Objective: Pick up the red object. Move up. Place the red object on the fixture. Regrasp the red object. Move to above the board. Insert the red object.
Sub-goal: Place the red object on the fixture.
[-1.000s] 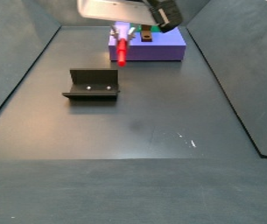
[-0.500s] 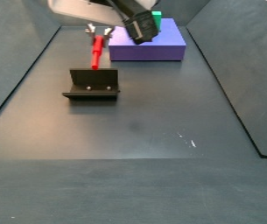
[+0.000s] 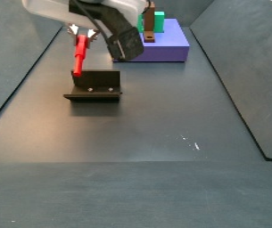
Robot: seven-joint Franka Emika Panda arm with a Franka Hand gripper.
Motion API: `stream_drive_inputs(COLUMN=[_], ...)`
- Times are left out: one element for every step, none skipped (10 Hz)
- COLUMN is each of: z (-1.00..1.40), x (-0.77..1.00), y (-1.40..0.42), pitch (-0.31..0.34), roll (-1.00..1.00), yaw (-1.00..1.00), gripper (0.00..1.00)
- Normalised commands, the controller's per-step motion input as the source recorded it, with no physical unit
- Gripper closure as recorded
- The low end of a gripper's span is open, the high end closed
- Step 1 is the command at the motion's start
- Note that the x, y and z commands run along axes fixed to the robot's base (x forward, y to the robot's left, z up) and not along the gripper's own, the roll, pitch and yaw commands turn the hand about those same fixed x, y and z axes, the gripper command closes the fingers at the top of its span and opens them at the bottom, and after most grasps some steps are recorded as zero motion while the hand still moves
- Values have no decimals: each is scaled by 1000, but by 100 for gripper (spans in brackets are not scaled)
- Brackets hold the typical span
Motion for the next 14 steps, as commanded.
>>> stream_drive_inputs(z=[77, 9, -403, -594, -554, -457, -391, -340, -209, 0, 11, 194, 91, 0], x=[29, -154, -323, -329, -314, -191, -143, -249, -220, 20, 146, 249, 303, 146], y=[191, -14, -254, -134, 0, 86, 237, 194, 66, 0, 129, 311, 371, 257], pitch=[-337, -406, -163, -54, 0, 37, 29, 51, 9, 0, 0, -63, -54, -49], roll=[-1000, -1000, -657, -434, 171, 417, 386, 314, 206, 0, -431, -794, -823, -540], yaw=[171, 206, 149, 40, 0, -9, -14, -111, -160, 0, -94, -89, 0, 0], gripper=[100, 100, 100, 100, 100, 100, 100, 100, 100, 100, 100, 100, 100, 100])
